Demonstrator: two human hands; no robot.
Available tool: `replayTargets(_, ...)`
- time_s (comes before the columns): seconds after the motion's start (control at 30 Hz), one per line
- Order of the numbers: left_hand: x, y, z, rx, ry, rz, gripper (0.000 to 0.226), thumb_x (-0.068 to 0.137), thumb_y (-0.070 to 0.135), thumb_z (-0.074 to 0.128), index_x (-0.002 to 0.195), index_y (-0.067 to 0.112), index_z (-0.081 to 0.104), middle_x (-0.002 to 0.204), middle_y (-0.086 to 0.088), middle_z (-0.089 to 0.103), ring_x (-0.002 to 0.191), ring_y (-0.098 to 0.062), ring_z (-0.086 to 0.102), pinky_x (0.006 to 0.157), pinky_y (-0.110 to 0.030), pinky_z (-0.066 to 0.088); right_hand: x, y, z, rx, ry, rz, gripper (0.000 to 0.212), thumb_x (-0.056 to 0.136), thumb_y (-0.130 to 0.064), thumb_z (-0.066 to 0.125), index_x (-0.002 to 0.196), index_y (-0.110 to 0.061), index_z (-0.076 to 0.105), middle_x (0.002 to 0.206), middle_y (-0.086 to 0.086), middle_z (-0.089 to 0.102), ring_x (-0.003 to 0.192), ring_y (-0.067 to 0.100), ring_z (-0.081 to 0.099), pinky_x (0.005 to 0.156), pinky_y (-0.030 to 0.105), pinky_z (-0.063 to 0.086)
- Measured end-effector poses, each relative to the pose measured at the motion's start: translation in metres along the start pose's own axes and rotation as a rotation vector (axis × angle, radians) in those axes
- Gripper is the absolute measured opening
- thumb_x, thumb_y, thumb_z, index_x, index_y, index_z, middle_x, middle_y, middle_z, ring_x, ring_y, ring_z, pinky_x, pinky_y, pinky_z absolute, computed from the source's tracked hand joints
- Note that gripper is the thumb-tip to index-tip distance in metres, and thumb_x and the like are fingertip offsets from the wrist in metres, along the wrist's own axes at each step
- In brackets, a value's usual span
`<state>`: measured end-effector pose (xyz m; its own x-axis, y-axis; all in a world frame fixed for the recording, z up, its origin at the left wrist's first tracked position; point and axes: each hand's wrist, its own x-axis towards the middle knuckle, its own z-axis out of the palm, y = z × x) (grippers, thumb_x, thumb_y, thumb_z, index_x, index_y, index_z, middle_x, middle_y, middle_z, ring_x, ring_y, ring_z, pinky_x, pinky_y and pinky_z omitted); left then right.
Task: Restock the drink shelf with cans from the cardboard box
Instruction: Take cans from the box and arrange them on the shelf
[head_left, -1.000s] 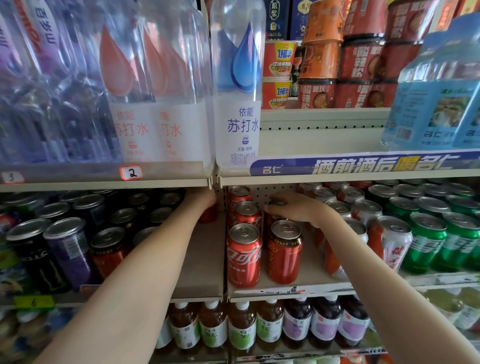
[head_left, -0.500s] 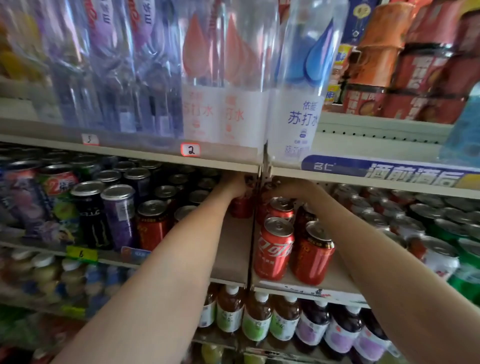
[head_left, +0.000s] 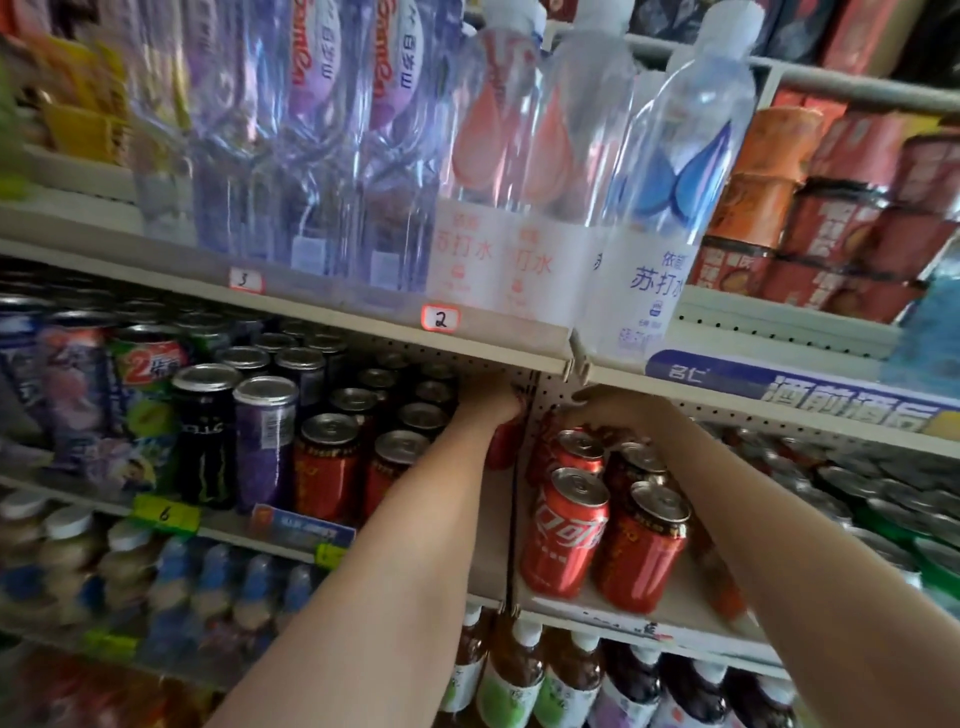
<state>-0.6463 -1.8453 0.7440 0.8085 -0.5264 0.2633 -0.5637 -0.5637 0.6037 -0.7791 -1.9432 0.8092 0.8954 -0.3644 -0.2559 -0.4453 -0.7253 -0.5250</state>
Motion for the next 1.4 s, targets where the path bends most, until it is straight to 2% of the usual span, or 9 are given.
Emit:
replayTargets(0.17, -0.013, 0.017, -0.003, -0.096, -0.025, 0.071, 0.021, 0.089, 0.041, 0.053, 0.098, 0.023, 0.060, 0.104, 0.002, 0.062, 0.101, -0.019, 0.058, 0.087, -0.031, 0.043, -0.018, 0.021, -0.009, -0.002, 0.149, 0.059, 0.052, 0.081, -0.038, 0.066, 0.123, -0.008, 0.059, 0.129, 0.013, 0.059, 0.108, 0.027, 0.059, 0.095, 0.039, 0.048)
replayTargets(0.23, -0.021, 0.024, -0.005, -0.199, -0.055, 0.070, 0.009, 0.092, 0.032, 0.053, 0.091, 0.023, 0.055, 0.090, 0.006, 0.058, 0.090, -0.015, 0.058, 0.082, -0.028, 0.040, -0.012, 0.039, -0.012, -0.021, 0.162, 0.092, 0.054, 0.062, -0.048, 0.070, 0.105, -0.016, 0.068, 0.113, 0.008, 0.067, 0.097, 0.023, 0.063, 0.092, 0.040, 0.051)
replayTargets(0.37, -0.013, 0.021, 0.008, -0.309, -0.101, 0.019, 0.031, 0.084, 0.040, 0.058, 0.107, 0.021, 0.061, 0.111, -0.003, 0.064, 0.107, -0.021, 0.059, 0.091, -0.033, 0.046, -0.018, 0.046, -0.011, -0.071, 0.164, 0.113, 0.030, 0.080, -0.039, 0.066, 0.104, -0.020, 0.067, 0.109, 0.002, 0.067, 0.093, 0.017, 0.063, 0.074, 0.028, 0.049)
replayTargets(0.57, 0.033, -0.011, 0.031, -0.339, -0.223, -0.211, 0.046, 0.065, 0.048, 0.066, 0.101, 0.019, 0.069, 0.112, -0.005, 0.068, 0.099, -0.023, 0.065, 0.090, -0.038, 0.053, -0.034, 0.046, -0.019, -0.120, 0.157, 0.358, 0.078, 0.071, -0.057, 0.069, 0.133, -0.015, 0.047, 0.133, 0.011, 0.053, 0.111, 0.031, 0.058, 0.087, 0.039, 0.053)
replayTargets(0.67, 0.029, -0.011, 0.020, -0.438, -0.314, -0.290, 0.016, 0.082, 0.017, 0.058, 0.096, 0.012, 0.064, 0.114, -0.017, 0.066, 0.099, -0.029, 0.064, 0.090, -0.043, 0.053, -0.043, 0.045, -0.020, -0.076, 0.134, 0.431, 0.087, 0.071, -0.054, 0.072, 0.137, -0.009, 0.039, 0.134, 0.020, 0.049, 0.105, 0.036, 0.060, 0.077, 0.039, 0.057)
replayTargets(0.77, -0.014, 0.018, -0.003, -0.478, -0.339, -0.259, 0.013, 0.090, 0.010, 0.049, 0.088, 0.016, 0.060, 0.107, -0.016, 0.065, 0.091, -0.025, 0.061, 0.073, -0.032, 0.051, -0.049, 0.048, -0.015, -0.019, 0.095, 0.369, 0.083, 0.072, -0.045, 0.078, 0.138, -0.013, 0.040, 0.140, 0.013, 0.045, 0.118, 0.035, 0.054, 0.078, 0.041, 0.057)
replayTargets(1.07, -0.057, 0.057, -0.039, -0.047, -0.215, -0.023, 0.033, 0.095, 0.008, 0.043, 0.126, 0.003, 0.052, 0.123, -0.015, 0.057, 0.111, -0.029, 0.055, 0.084, -0.030, 0.043, -0.058, 0.067, 0.000, 0.018, 0.410, 0.041, 0.021, 0.080, -0.024, 0.069, 0.094, -0.016, 0.057, 0.100, 0.006, 0.065, 0.093, 0.019, 0.060, 0.081, 0.034, 0.056)
replayTargets(1.23, -0.087, 0.055, -0.061, 0.015, -0.138, 0.072, 0.018, 0.094, 0.015, 0.046, 0.103, 0.006, 0.059, 0.105, -0.015, 0.062, 0.100, -0.028, 0.058, 0.079, -0.030, 0.042, -0.069, 0.075, -0.012, 0.178, 0.856, -0.099, 0.041, 0.080, -0.018, 0.071, 0.118, -0.008, 0.058, 0.121, 0.011, 0.060, 0.118, 0.027, 0.052, 0.096, 0.027, 0.039)
replayTargets(1.4, -0.110, 0.044, -0.072, 0.126, -0.031, 0.189, 0.031, 0.096, 0.008, 0.041, 0.124, 0.010, 0.055, 0.126, -0.012, 0.058, 0.114, -0.026, 0.054, 0.082, -0.023, 0.035, -0.077, 0.088, -0.020, 0.363, 0.763, -0.117, 0.070, 0.067, -0.059, 0.066, 0.125, -0.025, 0.049, 0.128, -0.005, 0.053, 0.120, 0.015, 0.047, 0.105, 0.033, 0.035)
